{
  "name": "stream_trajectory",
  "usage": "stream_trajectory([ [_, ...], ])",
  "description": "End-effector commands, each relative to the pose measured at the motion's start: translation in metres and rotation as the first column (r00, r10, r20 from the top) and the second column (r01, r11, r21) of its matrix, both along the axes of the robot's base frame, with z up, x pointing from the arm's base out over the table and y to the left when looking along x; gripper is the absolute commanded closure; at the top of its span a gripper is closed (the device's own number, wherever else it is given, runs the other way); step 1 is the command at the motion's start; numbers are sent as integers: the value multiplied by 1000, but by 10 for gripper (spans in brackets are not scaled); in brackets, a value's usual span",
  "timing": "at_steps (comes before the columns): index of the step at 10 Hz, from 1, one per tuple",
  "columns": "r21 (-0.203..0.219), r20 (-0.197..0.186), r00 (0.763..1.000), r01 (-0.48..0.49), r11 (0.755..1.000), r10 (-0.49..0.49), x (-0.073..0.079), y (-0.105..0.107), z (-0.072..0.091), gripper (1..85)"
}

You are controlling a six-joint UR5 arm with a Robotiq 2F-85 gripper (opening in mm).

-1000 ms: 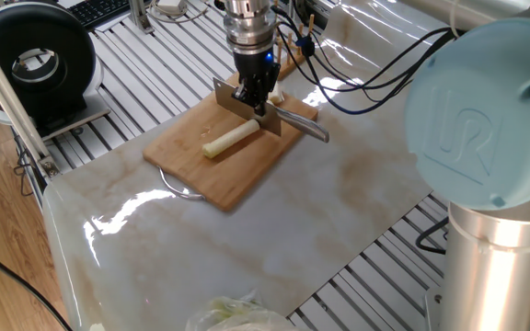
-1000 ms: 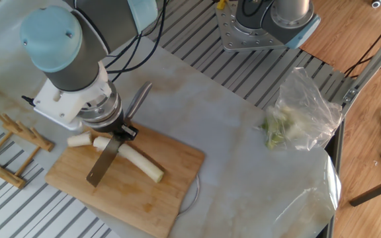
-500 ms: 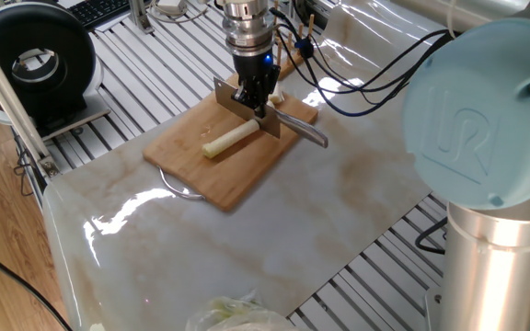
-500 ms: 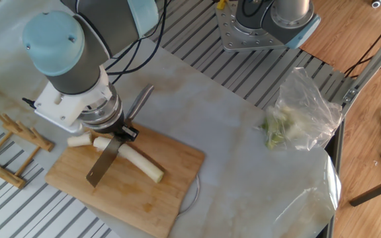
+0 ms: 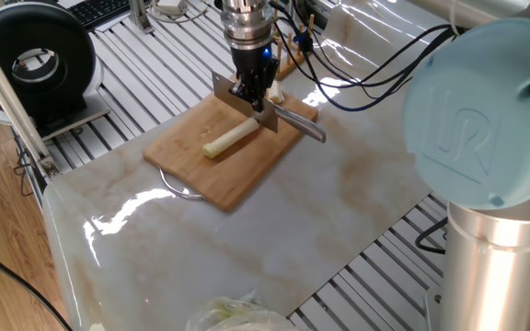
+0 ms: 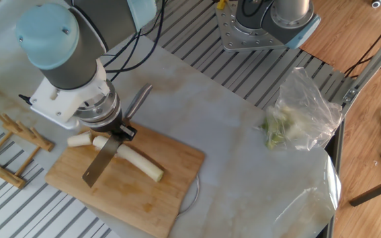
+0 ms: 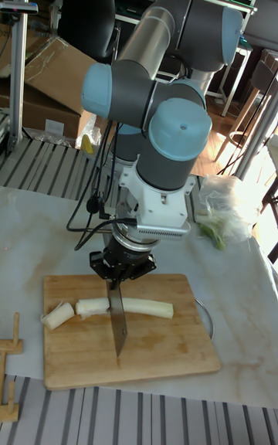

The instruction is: Chop the scallions

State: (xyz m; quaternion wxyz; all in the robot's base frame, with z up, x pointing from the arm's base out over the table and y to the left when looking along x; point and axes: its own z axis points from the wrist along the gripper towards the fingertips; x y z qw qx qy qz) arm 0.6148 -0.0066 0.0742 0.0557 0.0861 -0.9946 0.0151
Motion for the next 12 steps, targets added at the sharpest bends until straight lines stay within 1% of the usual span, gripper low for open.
stream_trajectory([
  [1,25,21,1000,17,1000,-18,10,6,2,843],
  [2,21,33,999,21,1000,-22,14,5,-4,843],
  [4,13,52,998,24,1000,-24,20,2,-12,843],
  [6,21,57,998,26,999,-28,25,3,-13,843],
  [8,25,67,997,32,999,-34,29,5,-21,843],
  [9,24,69,997,35,999,-37,30,6,-20,843],
  [10,22,61,997,34,999,-35,30,9,-14,843],
  [11,21,44,998,35,999,-36,31,12,-5,843],
  [12,29,35,999,34,999,-35,32,15,3,843],
])
